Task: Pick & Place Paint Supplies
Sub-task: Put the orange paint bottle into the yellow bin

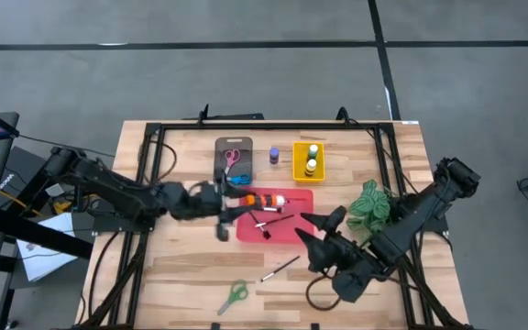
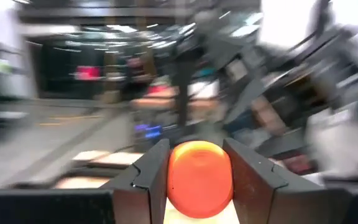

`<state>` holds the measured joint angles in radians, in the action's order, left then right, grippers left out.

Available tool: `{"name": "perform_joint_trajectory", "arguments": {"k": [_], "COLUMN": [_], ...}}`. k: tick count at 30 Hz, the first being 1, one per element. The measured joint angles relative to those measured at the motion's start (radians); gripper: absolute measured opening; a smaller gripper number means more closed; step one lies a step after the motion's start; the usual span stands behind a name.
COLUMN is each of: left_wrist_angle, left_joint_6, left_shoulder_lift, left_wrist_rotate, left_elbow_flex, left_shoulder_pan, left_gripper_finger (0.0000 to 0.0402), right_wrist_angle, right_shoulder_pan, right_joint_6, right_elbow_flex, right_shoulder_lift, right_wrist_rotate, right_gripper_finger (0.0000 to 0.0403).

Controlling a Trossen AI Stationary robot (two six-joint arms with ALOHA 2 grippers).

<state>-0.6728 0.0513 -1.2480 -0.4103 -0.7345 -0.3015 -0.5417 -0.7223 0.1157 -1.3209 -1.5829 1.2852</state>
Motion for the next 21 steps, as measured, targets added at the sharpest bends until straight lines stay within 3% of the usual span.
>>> {"name": "perform_joint_trajectory", "arguments": {"k": [3,6,12,17,21], "left_wrist_angle": [-0.075,-0.196,-0.424,-0.576,-0.602], "left_joint_6": [-0.125,-0.216,-0.384,-0.49,-0.539], "left_shoulder_lift": [0.05,0.062,-0.01,-0.125,-0.203], "left_wrist_rotate": [0.17,0.256,0.34,0.39,0.418], "left_elbow_flex": [0.056,0.12,0.178,0.164,0.115], "left_shoulder_pan": [0.033,0.06,0.124,0.144,0.152], "left_gripper_finger": [0.0126,0.0128,0.0127,0.0127,0.0128], "right_wrist_angle": [0.032,0.117,0.312,0.348,0.355], "right_shoulder_pan": [-0.02,-0.038,-0.047,-0.033,-0.023], "right_joint_6": [0.053,0.138,0.317,0.359,0.379], "right_elbow_flex": [0.0,0.0,0.0,0.001,0.003], "right_shoulder_lift": [0.0,0.0,-0.005,-0.018,-0.032], "right_wrist_rotate": [0.001,0.002,-0.002,-0.006,-0.008], "right_gripper_finger": [0.0229,0.0229,0.0224,0.0217,0.0212]}}
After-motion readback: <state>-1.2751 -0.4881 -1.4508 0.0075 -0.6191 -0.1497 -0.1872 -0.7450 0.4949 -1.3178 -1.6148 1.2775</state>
